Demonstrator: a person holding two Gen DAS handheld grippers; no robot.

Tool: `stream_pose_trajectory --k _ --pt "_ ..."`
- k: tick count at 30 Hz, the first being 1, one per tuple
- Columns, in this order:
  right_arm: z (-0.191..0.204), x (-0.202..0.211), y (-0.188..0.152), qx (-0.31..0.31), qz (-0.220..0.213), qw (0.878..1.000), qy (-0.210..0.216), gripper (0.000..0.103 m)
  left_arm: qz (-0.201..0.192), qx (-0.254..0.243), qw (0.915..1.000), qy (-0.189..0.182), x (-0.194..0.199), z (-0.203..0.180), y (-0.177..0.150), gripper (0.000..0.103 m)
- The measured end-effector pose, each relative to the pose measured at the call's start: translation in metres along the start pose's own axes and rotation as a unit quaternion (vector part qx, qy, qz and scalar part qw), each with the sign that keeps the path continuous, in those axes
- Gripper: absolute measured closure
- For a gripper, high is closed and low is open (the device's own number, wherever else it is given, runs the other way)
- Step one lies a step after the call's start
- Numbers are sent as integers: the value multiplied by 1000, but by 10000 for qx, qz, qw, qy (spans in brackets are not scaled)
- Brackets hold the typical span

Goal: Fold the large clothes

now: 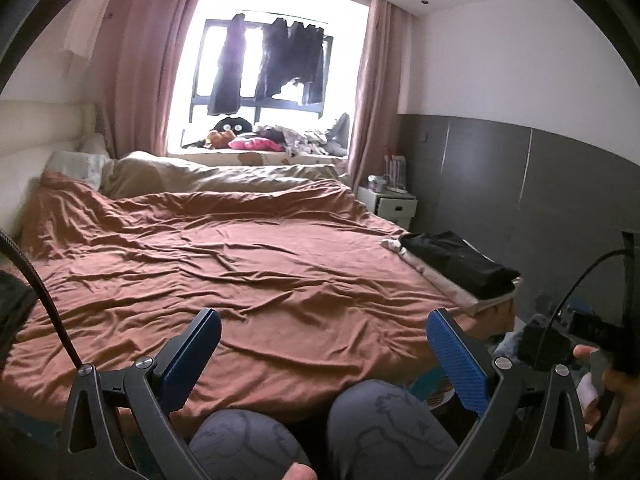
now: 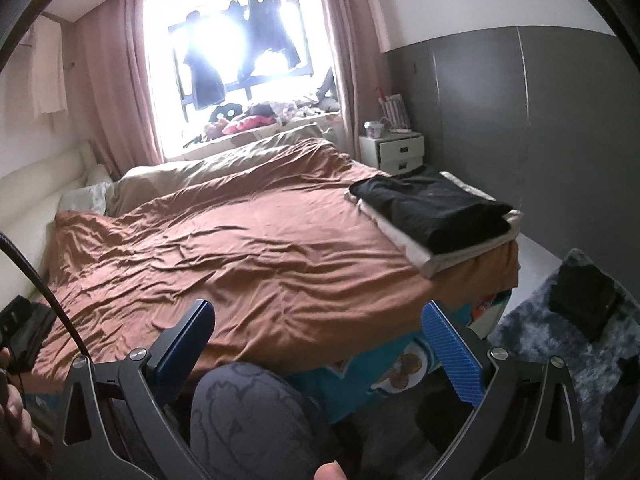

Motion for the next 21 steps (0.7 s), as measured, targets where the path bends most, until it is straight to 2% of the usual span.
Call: stream_pose_trajectory --k 8,21 --pt "7 -1 -2 -15 68 10000 59 0 -77 37 9998 196 7 10 1 0" --pt "12 8 -10 -152 54 9999 5 0 -34 -19 9999 142 5 0 -3 0"
Point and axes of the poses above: each gripper's, at about its wrist camera, not at the fingertips, and x roughly against the way its jaws point, z to its left, y to its top, the point moved 9 cm from there along -x, roughly the way its jaws point, and after that the axes turned 3 degrees about z, right-handed, at the moved point
